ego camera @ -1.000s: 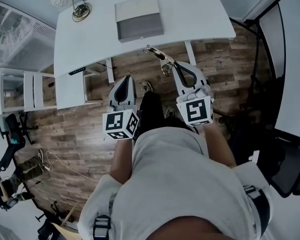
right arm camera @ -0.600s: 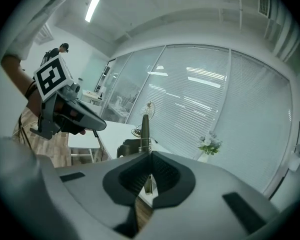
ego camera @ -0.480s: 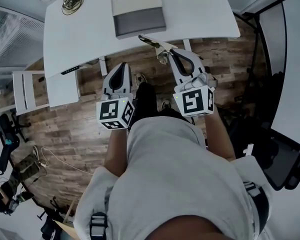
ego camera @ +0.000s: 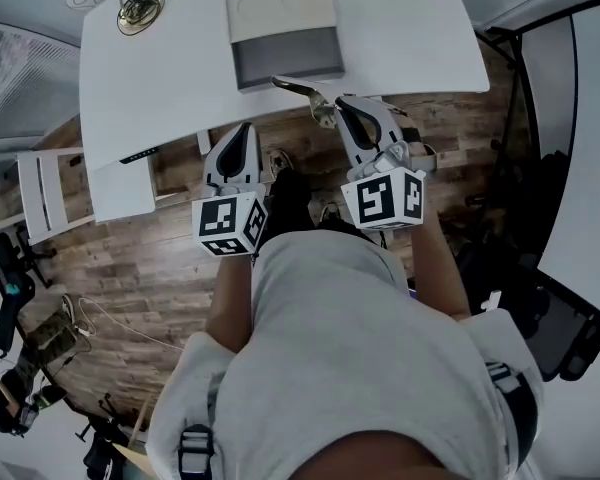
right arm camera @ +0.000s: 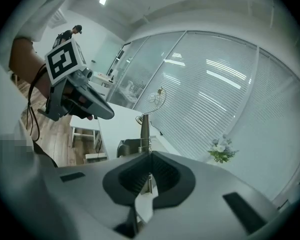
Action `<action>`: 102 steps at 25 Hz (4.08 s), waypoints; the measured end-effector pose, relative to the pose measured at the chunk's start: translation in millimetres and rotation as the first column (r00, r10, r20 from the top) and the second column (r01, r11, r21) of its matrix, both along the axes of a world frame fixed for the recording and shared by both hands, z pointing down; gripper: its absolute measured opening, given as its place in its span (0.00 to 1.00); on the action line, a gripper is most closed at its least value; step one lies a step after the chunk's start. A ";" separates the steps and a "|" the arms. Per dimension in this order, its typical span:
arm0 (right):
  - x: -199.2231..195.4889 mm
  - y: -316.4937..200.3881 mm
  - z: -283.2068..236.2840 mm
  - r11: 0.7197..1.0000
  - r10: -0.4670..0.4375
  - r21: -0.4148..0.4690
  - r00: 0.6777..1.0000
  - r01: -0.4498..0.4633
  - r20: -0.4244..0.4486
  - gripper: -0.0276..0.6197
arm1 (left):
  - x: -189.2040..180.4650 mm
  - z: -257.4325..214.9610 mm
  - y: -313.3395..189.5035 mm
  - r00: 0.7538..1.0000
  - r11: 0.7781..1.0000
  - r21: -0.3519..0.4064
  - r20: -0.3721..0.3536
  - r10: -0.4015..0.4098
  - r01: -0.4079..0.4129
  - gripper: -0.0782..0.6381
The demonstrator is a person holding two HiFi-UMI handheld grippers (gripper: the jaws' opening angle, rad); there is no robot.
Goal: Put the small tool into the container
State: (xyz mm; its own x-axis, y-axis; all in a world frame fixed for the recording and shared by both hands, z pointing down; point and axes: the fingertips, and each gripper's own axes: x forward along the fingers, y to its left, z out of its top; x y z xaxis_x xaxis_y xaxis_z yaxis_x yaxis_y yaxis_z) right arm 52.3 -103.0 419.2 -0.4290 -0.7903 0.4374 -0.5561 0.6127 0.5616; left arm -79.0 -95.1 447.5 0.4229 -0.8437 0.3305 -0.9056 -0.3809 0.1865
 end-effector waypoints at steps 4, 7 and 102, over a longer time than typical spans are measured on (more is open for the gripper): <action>-4.9 -15.3 13.4 1.000 -0.013 0.004 0.996 0.014 -0.086 0.09 | -4.7 9.0 -13.3 1.000 1.000 -0.015 -0.002 -0.001 0.001 0.14; -11.0 -29.3 23.2 1.000 -0.005 -0.015 0.995 0.003 -0.099 0.09 | -12.0 15.4 -26.2 1.000 1.000 -0.025 -0.002 0.004 -0.005 0.14; -64.0 -159.2 198.8 0.875 -0.186 -0.484 0.896 -0.035 -0.403 0.29 | -55.9 108.9 -167.7 0.985 0.940 -0.292 -0.044 0.168 -0.174 0.14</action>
